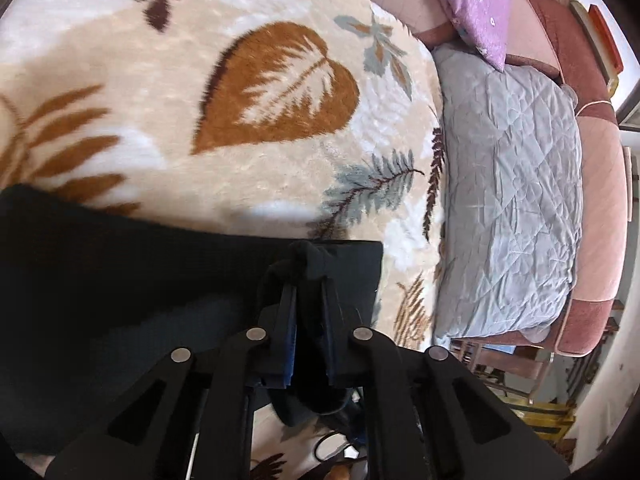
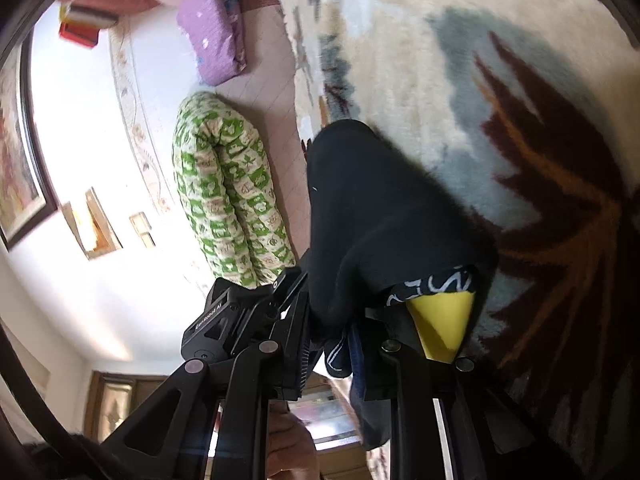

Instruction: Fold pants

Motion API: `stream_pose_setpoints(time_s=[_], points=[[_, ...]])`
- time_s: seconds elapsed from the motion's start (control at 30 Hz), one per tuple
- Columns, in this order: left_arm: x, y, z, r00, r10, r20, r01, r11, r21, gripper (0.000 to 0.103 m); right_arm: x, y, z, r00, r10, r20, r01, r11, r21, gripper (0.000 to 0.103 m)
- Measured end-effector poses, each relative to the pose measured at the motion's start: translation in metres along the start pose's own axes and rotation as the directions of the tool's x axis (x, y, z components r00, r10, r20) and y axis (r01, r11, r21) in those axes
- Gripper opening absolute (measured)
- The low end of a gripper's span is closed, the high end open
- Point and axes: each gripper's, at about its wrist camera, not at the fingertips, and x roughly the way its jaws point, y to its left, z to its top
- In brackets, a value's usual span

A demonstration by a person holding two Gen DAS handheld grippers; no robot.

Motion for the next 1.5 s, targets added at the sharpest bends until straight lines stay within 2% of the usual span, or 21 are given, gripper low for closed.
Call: stream_pose_setpoints(time_s=[0.13, 0.27, 0.33, 0.37, 0.47, 0.53, 0.63, 0.7, 0.77, 0.9, 1.0, 1.03, 1.13, 1.2, 1.27, 1.33, 1.37, 1.43, 1.5], points=[[-0.015, 0.007, -0.010, 0.997, 0.052, 0.056, -0.054, 0.998, 0.024, 0.009, 0.008, 0.011, -0.006, 0.999, -0.019, -0.028, 0.017, 0.998, -0.058, 0.017], [-0.014, 0.023, -0.012, 0.980, 0.177, 0.087, -0.181, 0.983, 0.042, 0.009, 0.019, 0.015, -0.021, 0.994, -0.075, -0.075, 0.066, 0.992, -0.110, 0.018], [-0.006, 0.033, -0.011, 0.976, 0.207, 0.065, -0.209, 0.977, 0.028, 0.009, 0.021, 0.004, -0.024, 0.989, -0.132, -0.060, 0.126, 0.987, -0.097, 0.021], [-0.004, 0.037, -0.012, 0.975, 0.214, 0.068, -0.216, 0.976, 0.025, 0.010, 0.021, -0.002, -0.024, 0.985, -0.164, -0.049, 0.159, 0.983, -0.087, 0.013], [-0.002, 0.037, -0.011, 0.972, 0.224, 0.078, -0.225, 0.974, 0.009, 0.012, 0.025, 0.001, -0.026, 0.968, -0.249, -0.020, 0.245, 0.963, -0.115, 0.011], [-0.006, 0.036, -0.010, 0.975, 0.210, 0.073, -0.210, 0.978, -0.005, 0.012, 0.028, 0.000, -0.025, 0.962, -0.273, 0.002, 0.272, 0.958, -0.092, 0.011], [-0.026, 0.035, -0.012, 0.982, 0.163, 0.097, -0.161, 0.987, -0.029, 0.012, 0.027, 0.001, -0.024, 0.964, -0.265, -0.013, 0.264, 0.963, -0.054, 0.023], [-0.048, 0.034, -0.017, 0.977, 0.156, 0.142, -0.152, 0.988, -0.035, 0.014, 0.019, 0.006, -0.026, 0.970, -0.242, -0.025, 0.241, 0.970, -0.042, 0.052], [-0.064, 0.036, -0.022, 0.973, 0.158, 0.169, -0.152, 0.987, -0.048, 0.019, 0.006, 0.016, -0.029, 0.973, -0.229, -0.041, 0.226, 0.972, -0.061, 0.057], [-0.073, 0.033, -0.038, 0.984, 0.075, 0.164, -0.064, 0.996, -0.069, 0.021, -0.030, 0.051, -0.025, 0.985, -0.169, 0.038, 0.173, 0.966, -0.190, 0.058], [-0.060, 0.013, -0.046, 0.988, 0.052, 0.142, -0.049, 0.999, -0.022, 0.021, -0.026, 0.069, -0.010, 0.989, -0.144, 0.029, 0.146, 0.957, -0.251, 0.061], [-0.052, 0.005, -0.048, 0.989, 0.062, 0.136, -0.063, 0.998, 0.000, 0.021, -0.015, 0.071, -0.003, 0.982, -0.187, -0.004, 0.179, 0.944, -0.278, 0.061], [-0.031, -0.002, -0.050, 0.992, 0.061, 0.111, -0.064, 0.998, 0.022, 0.021, 0.003, 0.077, 0.003, 0.961, -0.275, -0.022, 0.245, 0.888, -0.390, 0.061], [-0.011, 0.002, -0.048, 0.990, 0.117, 0.083, -0.119, 0.993, 0.018, 0.021, 0.011, 0.079, 0.008, 0.946, -0.324, -0.011, 0.285, 0.847, -0.448, 0.060], [0.003, 0.011, -0.044, 0.984, 0.162, 0.070, -0.162, 0.987, -0.004, 0.021, 0.010, 0.070, 0.016, 0.937, -0.349, -0.017, 0.304, 0.838, -0.453, 0.058], [0.008, 0.022, -0.042, 0.991, 0.115, 0.068, -0.113, 0.993, -0.037, 0.021, 0.013, 0.054, 0.025, 0.916, -0.400, -0.018, 0.352, 0.826, -0.440, 0.051], [0.007, 0.025, -0.041, 0.994, 0.090, 0.067, -0.087, 0.995, -0.050, 0.021, 0.011, 0.048, 0.027, 0.914, -0.404, -0.027, 0.353, 0.829, -0.435, 0.042], [0.000, 0.031, -0.041, 0.998, 0.029, 0.058, -0.024, 0.996, -0.089, 0.021, 0.005, 0.043, 0.030, 0.922, -0.387, -0.026, 0.340, 0.839, -0.424, 0.038], [-0.018, 0.037, -0.047, 0.997, 0.012, 0.076, -0.004, 0.995, -0.104, 0.021, 0.004, 0.041, 0.034, 0.930, -0.365, -0.042, 0.321, 0.864, -0.389, 0.038]])
